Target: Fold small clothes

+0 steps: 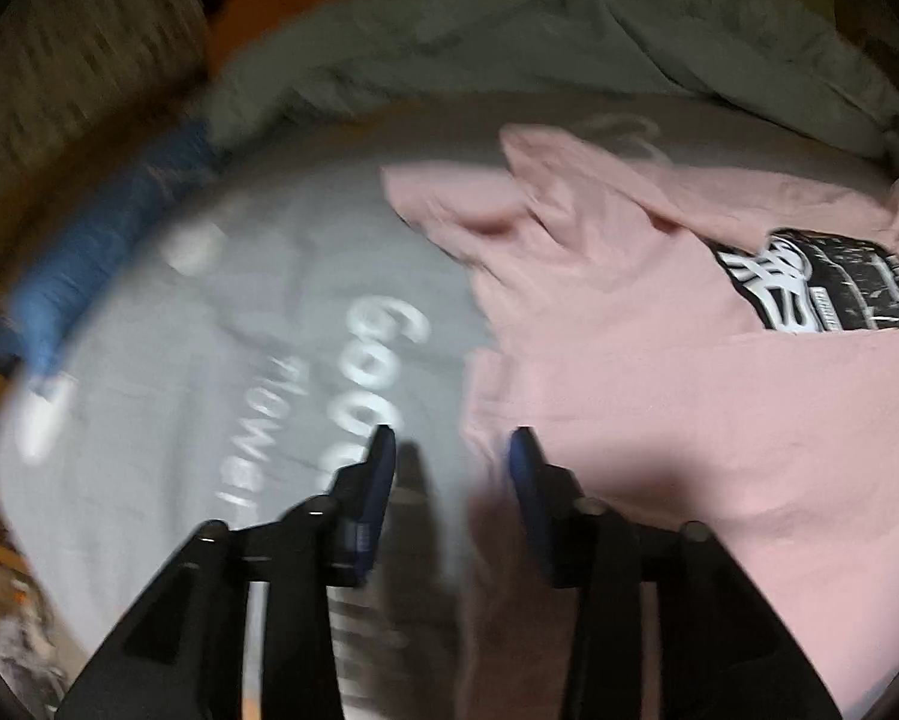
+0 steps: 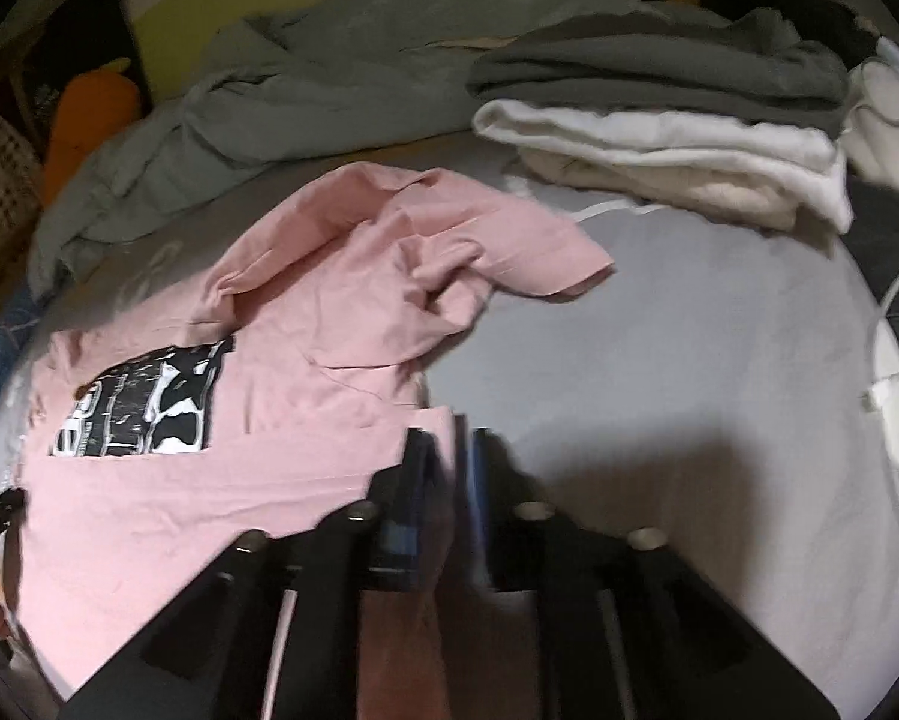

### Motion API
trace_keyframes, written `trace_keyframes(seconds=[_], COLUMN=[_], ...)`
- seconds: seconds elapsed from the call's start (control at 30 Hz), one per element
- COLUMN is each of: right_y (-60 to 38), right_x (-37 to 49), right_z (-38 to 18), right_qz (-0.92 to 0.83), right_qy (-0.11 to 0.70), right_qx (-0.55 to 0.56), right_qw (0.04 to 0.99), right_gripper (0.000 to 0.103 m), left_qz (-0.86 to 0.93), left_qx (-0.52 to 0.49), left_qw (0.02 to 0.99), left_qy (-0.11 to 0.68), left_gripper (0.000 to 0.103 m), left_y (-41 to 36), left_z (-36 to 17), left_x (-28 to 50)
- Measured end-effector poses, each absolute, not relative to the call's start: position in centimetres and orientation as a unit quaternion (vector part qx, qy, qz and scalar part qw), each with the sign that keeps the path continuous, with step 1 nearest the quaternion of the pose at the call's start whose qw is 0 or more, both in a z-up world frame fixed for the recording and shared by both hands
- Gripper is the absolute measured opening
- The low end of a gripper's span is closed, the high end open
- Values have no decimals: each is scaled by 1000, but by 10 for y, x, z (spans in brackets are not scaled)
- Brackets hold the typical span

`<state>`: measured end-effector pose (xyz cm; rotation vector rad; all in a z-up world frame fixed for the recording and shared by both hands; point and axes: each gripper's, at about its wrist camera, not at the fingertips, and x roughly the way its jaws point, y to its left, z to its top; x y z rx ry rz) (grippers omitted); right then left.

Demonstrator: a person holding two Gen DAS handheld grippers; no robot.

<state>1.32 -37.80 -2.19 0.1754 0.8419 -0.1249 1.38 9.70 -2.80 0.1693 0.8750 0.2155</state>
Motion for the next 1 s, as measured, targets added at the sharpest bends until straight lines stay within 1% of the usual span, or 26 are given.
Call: trace_keyframes(seconds=[0.07, 0.13, 0.17, 0.2, 0.23, 0.27, 0.3, 0.37, 0.4, 0.43, 0.57, 0.6, 0.73, 0.83, 0.93, 1.0], right_y=[-377, -373, -371, -369, -367, -364, -360, -354, -348, -343, -322, -317, -292, -268, -241, -218], right_x=[-5, -21, -26, -31, -34, -39, -41, -47, -47, -49, -44, -38, -21, -7, 17, 39], right_z=[-7, 3, 7, 11, 14, 16, 19, 25, 29, 32, 45, 47, 62, 74, 76, 70], right_qz=[-87, -90, -86, -82, -77, -65, -59, -47, -44, -40, -35, -35, -41, 5, 78, 119], right_qy=[364, 332, 325, 317, 311, 304, 300, 284, 276, 265, 240, 241, 231, 239, 279, 326], right_qx=[62, 43, 37, 33, 33, 39, 43, 52, 52, 50, 22, 10, -38, -42, -18, -3], right_qw=[925, 938, 941, 944, 947, 950, 951, 956, 959, 962, 970, 970, 971, 970, 957, 938], right_gripper=[62, 63, 64, 65, 65, 66, 67, 69, 75, 86, 96, 103, 102, 102, 102, 102], left_qz=[106, 103, 100, 97, 94, 93, 95, 103, 104, 99, 45, 43, 68, 91, 117, 118], left_qx=[85, 76, 72, 69, 66, 65, 66, 69, 70, 65, 29, 36, 65, 68, 92, 76], left_qw=[908, 917, 921, 924, 926, 928, 928, 929, 930, 930, 929, 926, 923, 934, 923, 918], left_qy=[397, 377, 369, 363, 359, 356, 353, 349, 347, 348, 367, 373, 372, 338, 356, 370], left_gripper=[42, 46, 52, 61, 67, 79, 87, 93, 98, 99, 100, 100, 100, 100, 100, 100], left_y=[96, 97, 98, 98, 100, 100, 99, 100, 100, 100, 103, 103, 114, 141, 163, 177], left_z=[-17, -6, -2, 1, 3, 5, 6, 8, 10, 12, 27, 33, 50, 52, 39, 31], left_x=[4, -2, -5, -7, -7, -9, -9, -8, -7, -6, 12, 20, 62, 96, 123, 131])
